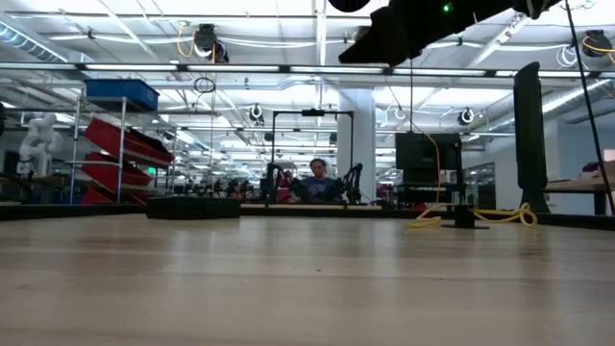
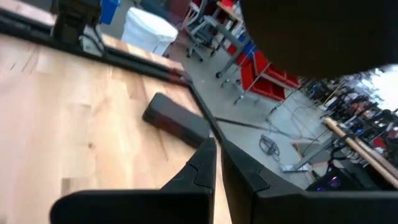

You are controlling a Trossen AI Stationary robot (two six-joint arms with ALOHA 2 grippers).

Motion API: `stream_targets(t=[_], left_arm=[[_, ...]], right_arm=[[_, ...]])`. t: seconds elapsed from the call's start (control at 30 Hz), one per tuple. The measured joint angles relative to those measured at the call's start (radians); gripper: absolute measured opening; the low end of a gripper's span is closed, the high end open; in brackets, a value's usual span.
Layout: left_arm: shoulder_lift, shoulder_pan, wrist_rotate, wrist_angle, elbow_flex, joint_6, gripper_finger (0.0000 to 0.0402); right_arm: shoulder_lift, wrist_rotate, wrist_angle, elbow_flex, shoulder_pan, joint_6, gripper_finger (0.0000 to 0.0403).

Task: Coil cords
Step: Coil the red wire onto the black spool

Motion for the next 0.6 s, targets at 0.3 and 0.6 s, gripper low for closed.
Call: stream_targets(t=[0.3,0.6], left_arm=[[-0.026,0.001,0.058,-0.11,0.0,-0.013,0.0001],[-0.035,0.001,0.077,-0.11,0.0,-0.006,0.0001]], right_arm=[[0.0,-0.023,-0.069,0.0,-0.001,0.045,0.0004],[0.01,-0.227,-0.097,0.0,-0.022,0.155,0.0048]])
